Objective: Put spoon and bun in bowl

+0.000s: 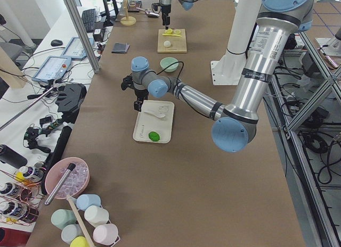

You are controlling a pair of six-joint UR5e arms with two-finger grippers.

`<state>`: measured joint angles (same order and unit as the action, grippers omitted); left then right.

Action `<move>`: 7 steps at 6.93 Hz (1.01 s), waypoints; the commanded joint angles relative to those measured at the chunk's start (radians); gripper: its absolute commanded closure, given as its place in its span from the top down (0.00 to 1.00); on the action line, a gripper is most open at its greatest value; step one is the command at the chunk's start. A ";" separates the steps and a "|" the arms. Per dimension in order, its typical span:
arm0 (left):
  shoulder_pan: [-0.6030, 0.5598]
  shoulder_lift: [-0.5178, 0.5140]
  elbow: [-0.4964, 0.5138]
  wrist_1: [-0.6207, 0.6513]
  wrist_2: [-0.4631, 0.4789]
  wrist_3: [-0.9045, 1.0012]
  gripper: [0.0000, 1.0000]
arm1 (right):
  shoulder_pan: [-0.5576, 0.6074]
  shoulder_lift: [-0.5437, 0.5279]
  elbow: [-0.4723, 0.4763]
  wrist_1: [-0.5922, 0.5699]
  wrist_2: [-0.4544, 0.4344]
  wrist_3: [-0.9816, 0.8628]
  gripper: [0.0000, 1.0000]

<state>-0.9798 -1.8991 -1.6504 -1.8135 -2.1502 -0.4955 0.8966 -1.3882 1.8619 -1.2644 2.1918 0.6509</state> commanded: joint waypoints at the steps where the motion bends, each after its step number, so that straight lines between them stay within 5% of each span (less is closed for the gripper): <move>1: 0.088 -0.055 0.137 -0.097 0.043 -0.008 0.85 | -0.010 0.034 -0.030 0.000 -0.020 0.001 0.97; 3: 0.115 -0.055 0.159 -0.102 0.043 0.000 0.80 | -0.010 0.043 -0.043 -0.001 -0.020 0.003 0.97; 5: 0.139 -0.048 0.161 -0.102 0.046 -0.008 0.63 | -0.010 0.055 -0.046 -0.001 -0.020 0.033 0.97; 6: 0.139 -0.045 0.161 -0.102 0.046 -0.009 0.45 | -0.008 0.055 -0.046 0.000 -0.018 0.035 0.98; 7: 0.141 -0.043 0.164 -0.102 0.046 -0.012 0.44 | -0.008 0.055 -0.043 0.000 -0.018 0.035 0.98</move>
<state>-0.8414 -1.9447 -1.4888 -1.9159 -2.1047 -0.5049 0.8876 -1.3340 1.8174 -1.2645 2.1733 0.6826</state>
